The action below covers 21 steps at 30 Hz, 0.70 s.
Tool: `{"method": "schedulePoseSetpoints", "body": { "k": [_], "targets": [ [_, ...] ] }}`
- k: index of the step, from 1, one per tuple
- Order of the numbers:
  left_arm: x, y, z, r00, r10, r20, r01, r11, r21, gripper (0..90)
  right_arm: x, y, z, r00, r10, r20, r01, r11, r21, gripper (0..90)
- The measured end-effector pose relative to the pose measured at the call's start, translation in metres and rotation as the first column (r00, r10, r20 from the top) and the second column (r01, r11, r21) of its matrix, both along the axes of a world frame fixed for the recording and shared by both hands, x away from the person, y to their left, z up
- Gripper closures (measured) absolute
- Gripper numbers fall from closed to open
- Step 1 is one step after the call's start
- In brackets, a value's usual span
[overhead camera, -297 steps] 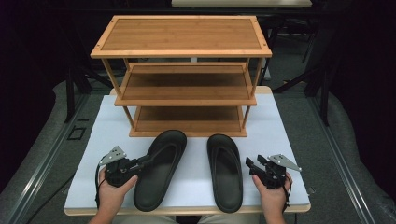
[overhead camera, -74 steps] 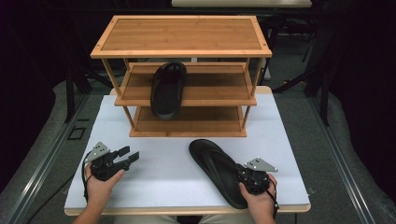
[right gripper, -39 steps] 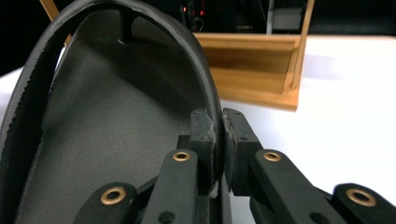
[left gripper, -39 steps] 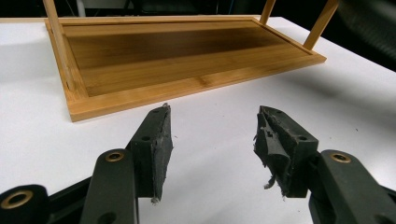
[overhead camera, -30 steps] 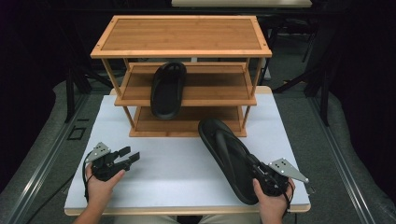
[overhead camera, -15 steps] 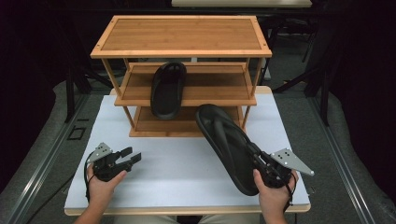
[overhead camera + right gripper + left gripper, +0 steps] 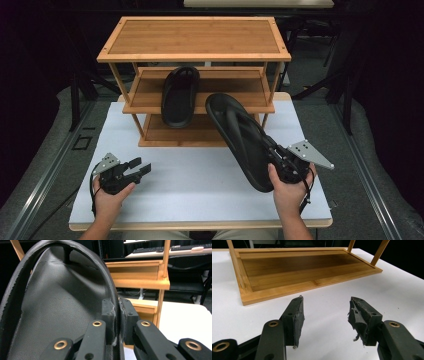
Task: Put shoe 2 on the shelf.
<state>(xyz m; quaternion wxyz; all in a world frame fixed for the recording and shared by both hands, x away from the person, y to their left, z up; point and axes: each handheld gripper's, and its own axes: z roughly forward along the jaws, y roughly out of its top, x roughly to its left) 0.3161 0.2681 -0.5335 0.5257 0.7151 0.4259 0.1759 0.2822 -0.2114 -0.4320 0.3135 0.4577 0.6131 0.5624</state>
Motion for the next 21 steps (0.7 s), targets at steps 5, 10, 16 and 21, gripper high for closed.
{"method": "schedulePoseSetpoints", "body": {
  "k": [5, 10, 16, 21],
  "targets": [
    [0.0, 0.001, 0.0, 1.0, -0.001, 0.001, 0.001, 1.0, -0.004, 45.8, 0.014, 0.006, 0.008, 0.9999, -0.008, 0.014, 0.008, 1.0, -0.004, 83.2],
    [0.001, 0.001, 0.0, 1.0, -0.003, 0.001, 0.003, 1.0, 0.0, 45.8, 0.028, 0.012, 0.016, 0.9996, -0.012, 0.024, 0.013, 1.0, -0.007, 83.2],
    [0.001, 0.001, 0.0, 1.0, -0.005, -0.001, 0.005, 1.0, 0.0, 45.8, 0.045, 0.023, 0.025, 0.9987, -0.025, 0.045, 0.026, 0.999, -0.03, 83.2],
    [0.001, 0.002, 0.0, 1.0, -0.003, 0.006, 0.003, 1.0, -0.001, 45.7, 0.062, 0.031, 0.029, 0.9977, -0.057, 0.037, 0.059, 0.997, -0.048, 83.2]
  ]
}}
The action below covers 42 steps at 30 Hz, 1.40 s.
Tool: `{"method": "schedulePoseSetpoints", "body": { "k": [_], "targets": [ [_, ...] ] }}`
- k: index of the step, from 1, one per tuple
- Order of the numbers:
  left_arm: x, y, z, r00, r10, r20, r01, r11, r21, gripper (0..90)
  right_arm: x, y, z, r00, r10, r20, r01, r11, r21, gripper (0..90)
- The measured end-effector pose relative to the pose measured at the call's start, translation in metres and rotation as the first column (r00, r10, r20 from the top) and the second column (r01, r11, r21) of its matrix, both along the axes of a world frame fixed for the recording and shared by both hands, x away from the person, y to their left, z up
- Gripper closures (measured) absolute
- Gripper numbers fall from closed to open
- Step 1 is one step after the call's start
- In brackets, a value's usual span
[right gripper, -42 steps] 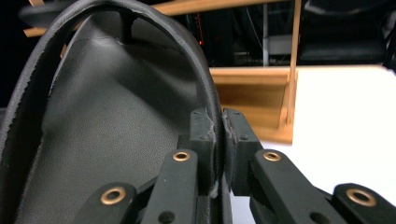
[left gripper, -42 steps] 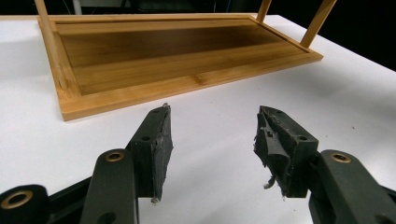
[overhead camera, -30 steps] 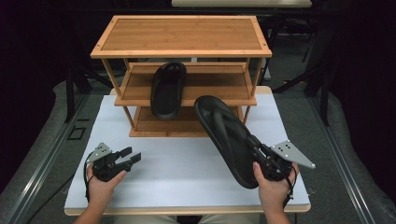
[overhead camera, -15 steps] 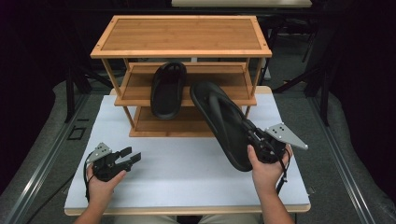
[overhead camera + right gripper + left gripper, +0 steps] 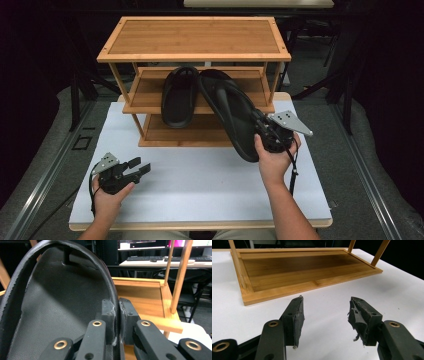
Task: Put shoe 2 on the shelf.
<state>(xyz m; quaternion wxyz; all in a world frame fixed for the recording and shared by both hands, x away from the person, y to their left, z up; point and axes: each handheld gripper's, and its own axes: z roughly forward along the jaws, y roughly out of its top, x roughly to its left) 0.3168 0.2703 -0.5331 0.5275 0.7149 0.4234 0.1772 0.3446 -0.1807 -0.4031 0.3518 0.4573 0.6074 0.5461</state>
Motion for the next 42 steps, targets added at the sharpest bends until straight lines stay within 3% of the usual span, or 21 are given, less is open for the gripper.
{"method": "schedulePoseSetpoints", "body": {
  "k": [12, 18, 23, 32, 42],
  "targets": [
    [0.001, 0.007, 0.002, 0.9999, 0.012, 0.001, -0.012, 0.9998, -0.015, 45.7, 0.039, 0.024, 0.013, 0.998, -0.059, -0.023, 0.058, 0.998, -0.019, 83.0],
    [0.002, 0.007, 0.001, 1.0, 0.009, 0.001, -0.009, 0.9998, -0.018, 45.7, 0.059, 0.033, 0.02, 0.9934, -0.11, -0.03, 0.109, 0.993, -0.054, 82.8],
    [0.002, 0.007, 0.001, 1.0, 0.004, -0.003, -0.004, 0.9999, -0.012, 45.7, 0.071, 0.034, 0.023, 0.9892, -0.141, -0.041, 0.139, 0.989, -0.048, 82.8],
    [0.004, 0.006, 0.0, 1.0, -0.001, -0.004, 0.001, 1.0, -0.006, 45.8, 0.081, 0.032, 0.02, 0.9823, -0.176, -0.065, 0.174, 0.984, -0.032, 82.7],
    [0.004, 0.006, 0.0, 1.0, 0.0, -0.006, 0.0, 1.0, -0.005, 45.8, 0.085, 0.037, 0.015, 0.9765, -0.202, -0.075, 0.199, 0.979, -0.053, 80.4]
  ]
}}
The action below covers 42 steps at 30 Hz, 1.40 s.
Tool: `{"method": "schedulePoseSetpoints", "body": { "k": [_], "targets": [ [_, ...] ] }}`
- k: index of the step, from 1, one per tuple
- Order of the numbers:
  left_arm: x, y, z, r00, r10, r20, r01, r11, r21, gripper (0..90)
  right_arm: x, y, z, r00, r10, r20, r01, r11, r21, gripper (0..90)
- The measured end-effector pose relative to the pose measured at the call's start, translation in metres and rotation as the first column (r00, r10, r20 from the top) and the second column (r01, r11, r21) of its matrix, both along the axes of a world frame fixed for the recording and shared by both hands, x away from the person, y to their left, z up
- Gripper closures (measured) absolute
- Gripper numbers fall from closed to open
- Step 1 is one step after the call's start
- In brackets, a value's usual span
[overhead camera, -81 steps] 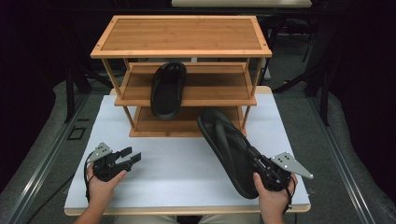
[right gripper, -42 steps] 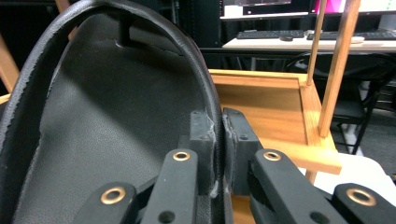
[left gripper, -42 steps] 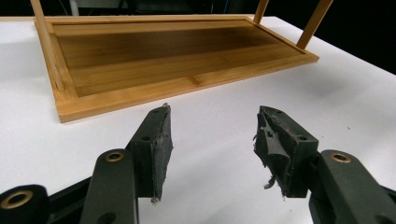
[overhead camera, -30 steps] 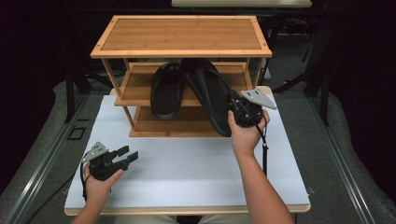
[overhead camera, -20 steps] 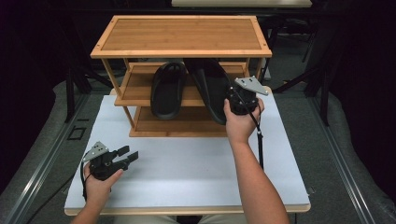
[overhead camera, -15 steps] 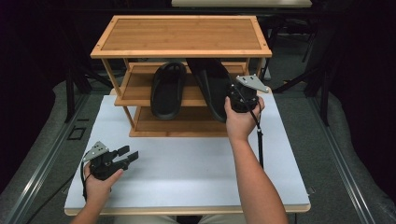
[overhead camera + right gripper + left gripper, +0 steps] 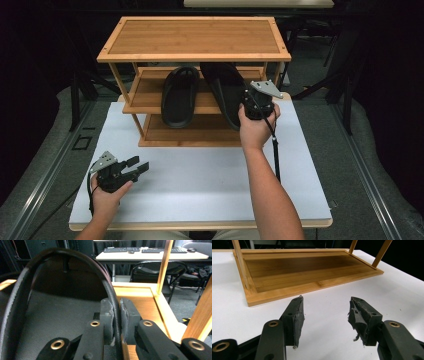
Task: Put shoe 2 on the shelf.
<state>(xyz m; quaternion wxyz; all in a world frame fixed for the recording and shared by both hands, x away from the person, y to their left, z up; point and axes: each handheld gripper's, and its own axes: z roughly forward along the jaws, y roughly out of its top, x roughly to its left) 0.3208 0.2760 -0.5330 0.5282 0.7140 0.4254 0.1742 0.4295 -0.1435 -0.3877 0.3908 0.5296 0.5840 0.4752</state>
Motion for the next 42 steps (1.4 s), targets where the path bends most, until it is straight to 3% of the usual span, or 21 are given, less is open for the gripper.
{"method": "schedulePoseSetpoints", "body": {
  "k": [5, 10, 12, 19, 24, 27, 29, 31, 34, 37, 40, 42],
  "targets": [
    [0.0, 0.0, 0.0, 1.0, 0.001, -0.001, -0.001, 1.0, 0.001, 45.8, 0.001, 0.002, -0.004, 0.9997, -0.004, -0.024, 0.003, 1.0, -0.027, 78.5],
    [0.0, -0.001, 0.0, 1.0, 0.002, 0.001, -0.002, 1.0, -0.002, 45.7, -0.001, 0.002, -0.004, 0.9995, 0.021, -0.025, -0.021, 1.0, -0.01, 72.8],
    [0.0, -0.001, 0.0, 1.0, 0.002, 0.003, -0.002, 1.0, -0.003, 45.8, -0.007, -0.001, 0.0, 0.9974, 0.072, -0.005, -0.072, 0.997, 0.016, 64.8],
    [0.0, 0.0, 0.0, 1.0, 0.009, 0.004, -0.009, 0.9999, 0.011, 45.7, -0.029, -0.011, 0.009, 0.9879, 0.151, 0.034, -0.151, 0.988, -0.002, 58.3],
    [0.001, 0.0, 0.009, 0.9996, 0.021, 0.018, -0.021, 0.9998, -0.007, 45.4, -0.052, -0.03, 0.008, 0.9749, 0.22, 0.036, -0.221, 0.975, 0.03, 55.1],
    [0.0, -0.002, 0.021, 0.9983, 0.031, 0.05, -0.031, 0.9995, -0.004, 45.2, -0.064, -0.039, 0.005, 0.9689, 0.246, 0.025, -0.247, 0.968, 0.043, 54.3],
    [-0.001, -0.007, 0.033, 0.9963, 0.039, 0.077, -0.04, 0.9991, 0.016, 45.3, -0.074, -0.043, 0.005, 0.9606, 0.272, 0.055, -0.275, 0.96, 0.046, 52.9],
    [0.002, -0.011, 0.048, 0.994, 0.04, 0.102, -0.039, 0.9992, -0.008, 45.6, -0.083, -0.044, 0.005, 0.9544, 0.291, 0.064, -0.294, 0.955, 0.037, 51.2],
    [0.011, -0.017, 0.067, 0.9944, 0.037, 0.099, -0.034, 0.9989, -0.033, 46.9, -0.088, -0.045, 0.006, 0.9471, 0.317, 0.052, -0.319, 0.947, 0.045, 49.4],
    [0.025, -0.026, 0.09, 0.9968, 0.016, 0.079, -0.011, 0.9984, -0.056, 46.4, -0.087, -0.044, 0.004, 0.9499, 0.311, 0.034, -0.312, 0.949, 0.039, 49.1],
    [0.036, -0.036, 0.107, 0.9959, 0.009, 0.09, -0.005, 0.9989, -0.047, 44.3, -0.083, -0.042, 0.0, 0.9481, 0.318, 0.016, -0.318, 0.946, 0.068, 48.6],
    [0.042, -0.041, 0.118, 0.9944, 0.013, 0.105, -0.007, 0.9983, -0.057, 42.9, -0.08, -0.038, -0.003, 0.949, 0.315, 0.012, -0.315, 0.947, 0.059, 48.0]
  ]
}}
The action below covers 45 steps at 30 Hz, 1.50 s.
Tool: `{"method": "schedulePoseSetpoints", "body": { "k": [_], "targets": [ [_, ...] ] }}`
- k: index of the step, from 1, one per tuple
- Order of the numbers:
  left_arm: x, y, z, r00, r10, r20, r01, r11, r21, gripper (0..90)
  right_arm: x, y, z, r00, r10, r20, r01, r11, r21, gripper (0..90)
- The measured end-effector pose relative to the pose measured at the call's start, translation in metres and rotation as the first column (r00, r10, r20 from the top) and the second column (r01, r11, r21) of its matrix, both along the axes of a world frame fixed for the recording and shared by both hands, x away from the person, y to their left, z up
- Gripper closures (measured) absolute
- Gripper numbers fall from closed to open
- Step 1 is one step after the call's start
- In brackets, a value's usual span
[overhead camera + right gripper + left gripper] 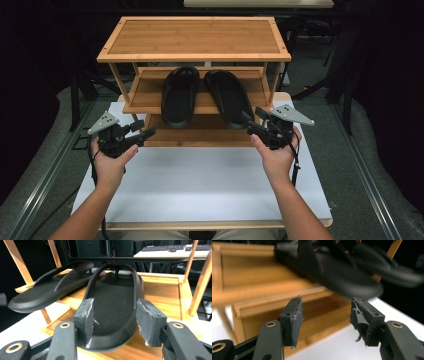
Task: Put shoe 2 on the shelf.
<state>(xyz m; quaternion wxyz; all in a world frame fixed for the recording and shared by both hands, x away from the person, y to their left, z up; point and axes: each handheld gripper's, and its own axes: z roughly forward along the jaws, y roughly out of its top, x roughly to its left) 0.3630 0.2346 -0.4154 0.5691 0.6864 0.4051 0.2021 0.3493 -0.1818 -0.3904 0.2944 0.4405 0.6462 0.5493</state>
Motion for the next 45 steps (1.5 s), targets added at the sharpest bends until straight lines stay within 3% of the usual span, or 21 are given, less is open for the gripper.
{"method": "schedulePoseSetpoints", "body": {
  "k": [4, 8, 12, 17, 20, 32, 40, 45],
  "targets": [
    [0.01, -0.01, 0.015, 0.9996, 0.005, 0.026, -0.004, 0.9999, -0.012, 41.4, 0.005, 0.005, -0.004, 0.9999, -0.009, -0.007, 0.009, 1.0, 0.002, 47.1],
    [0.017, -0.02, 0.022, 0.9997, 0.0, 0.026, 0.0, 1.0, -0.003, 40.5, 0.006, 0.005, -0.007, 0.9994, -0.024, -0.024, 0.024, 1.0, 0.012, 46.4],
    [0.023, -0.03, 0.021, 0.9998, -0.016, 0.013, 0.016, 0.9998, -0.008, 39.6, 0.008, 0.005, -0.013, 0.9991, -0.025, -0.033, 0.027, 0.998, 0.049, 46.4],
    [0.029, -0.042, 0.015, 0.9991, -0.039, -0.015, 0.039, 0.9992, 0.0, 39.5, 0.008, 0.011, -0.019, 0.9974, -0.072, 0.005, 0.071, 0.993, 0.091, 46.5],
    [0.03, -0.045, 0.015, 0.9994, -0.033, -0.006, 0.033, 0.9995, 0.004, 38.2, 0.01, 0.017, -0.021, 0.9976, -0.068, 0.008, 0.067, 0.993, 0.099, 46.6],
    [0.032, -0.048, 0.015, 0.9999, -0.01, -0.01, 0.01, 0.9995, 0.029, 41.5, 0.02, 0.04, -0.02, 0.9987, -0.05, 0.006, 0.05, 0.996, 0.08, 46.7],
    [0.035, -0.053, 0.016, 0.9999, -0.015, -0.001, 0.015, 0.9974, 0.07, 45.4, 0.026, 0.049, -0.02, 1.0, -0.009, -0.003, 0.009, 0.997, 0.073, 46.4],
    [0.039, -0.054, 0.014, 1.0, 0.0, -0.006, 0.0, 0.9976, 0.07, 45.9, 0.031, 0.053, -0.019, 1.0, 0.007, -0.006, -0.007, 0.998, 0.064, 46.2]
  ]
}}
